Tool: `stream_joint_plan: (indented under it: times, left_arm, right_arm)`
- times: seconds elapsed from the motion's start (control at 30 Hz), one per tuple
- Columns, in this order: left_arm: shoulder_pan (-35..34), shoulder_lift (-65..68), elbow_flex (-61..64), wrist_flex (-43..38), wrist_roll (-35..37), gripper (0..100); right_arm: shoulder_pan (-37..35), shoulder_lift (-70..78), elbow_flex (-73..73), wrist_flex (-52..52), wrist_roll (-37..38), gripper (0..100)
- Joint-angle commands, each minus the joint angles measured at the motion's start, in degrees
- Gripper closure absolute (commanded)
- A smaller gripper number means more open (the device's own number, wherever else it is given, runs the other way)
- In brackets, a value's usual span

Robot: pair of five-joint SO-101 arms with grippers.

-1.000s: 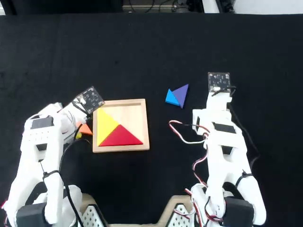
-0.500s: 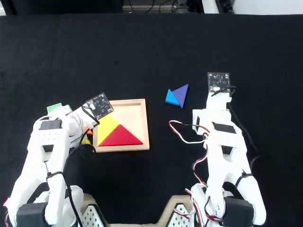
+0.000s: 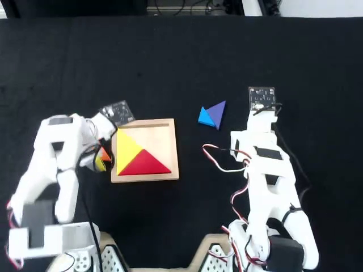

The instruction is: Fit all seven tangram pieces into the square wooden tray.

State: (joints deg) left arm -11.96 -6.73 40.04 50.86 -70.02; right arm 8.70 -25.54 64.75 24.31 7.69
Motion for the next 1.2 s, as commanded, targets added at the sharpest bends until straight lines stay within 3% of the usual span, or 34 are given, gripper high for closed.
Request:
stream_joint_plan:
  times: [0.0, 0.57, 1.0, 1.17]
  left_arm:
    - [-0.7, 8.4, -12.3, 4.9, 1.3, 67]
    - [-0.9, 10.9, -13.1, 0.6, -5.9, 67]
    - [-1.0, 22.3, -19.8, 1.1, -6.1, 67]
    - [-0.3, 22.3, -19.8, 2.0, -6.2, 76]
  right_arm:
    - [-0.8, -1.6, -1.1, -0.8, 0.6, 96.7]
    - [-2.1, -1.6, -1.0, -0.8, 0.7, 96.7]
    - [-2.1, -1.6, -1.0, -0.8, 0.7, 96.7]
    - [-2.1, -1.6, -1.0, -1.0, 0.7, 96.7]
